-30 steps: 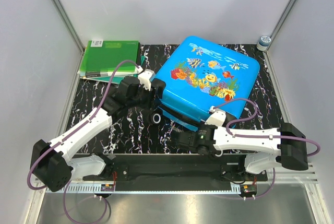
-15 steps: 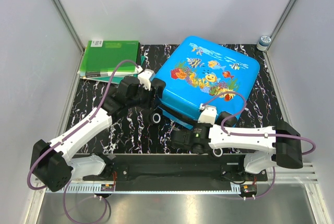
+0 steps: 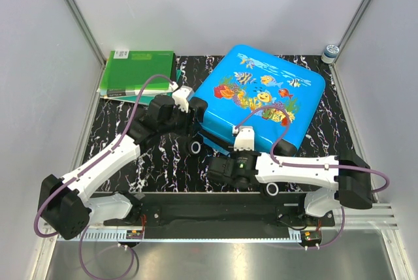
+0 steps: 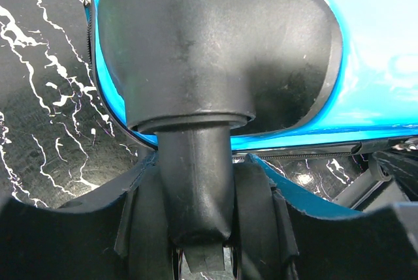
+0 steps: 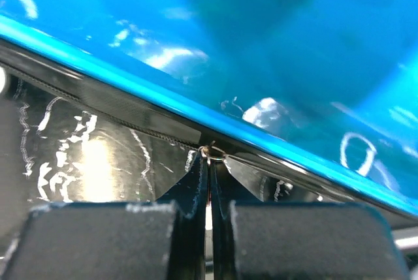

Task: Pack the luggage
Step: Zip the luggage at the center of the board.

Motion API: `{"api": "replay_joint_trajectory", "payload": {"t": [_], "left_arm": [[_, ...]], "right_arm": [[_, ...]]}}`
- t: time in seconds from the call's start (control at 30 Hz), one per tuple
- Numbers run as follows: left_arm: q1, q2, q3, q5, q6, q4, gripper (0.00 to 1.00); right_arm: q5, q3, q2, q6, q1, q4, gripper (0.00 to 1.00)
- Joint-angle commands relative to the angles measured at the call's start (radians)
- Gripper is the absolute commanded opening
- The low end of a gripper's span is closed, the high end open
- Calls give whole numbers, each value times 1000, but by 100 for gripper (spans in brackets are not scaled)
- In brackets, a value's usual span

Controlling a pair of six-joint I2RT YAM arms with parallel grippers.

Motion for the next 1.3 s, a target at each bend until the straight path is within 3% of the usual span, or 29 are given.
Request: {"api": "replay_joint_trajectory", "payload": {"t": [0.0,0.6,1.27], "left_arm": [[-37,-74,103,225,16,366,0],[-62,-63,68,273,-36,416,0],[-66,-14,40,230,-18,430,0]], "right_arm": [[134,87,-17,-128,-18,302,0],[12,34,-36,-432,-103,700,0],[-182,65,-62,-466,-95,799,0]]}}
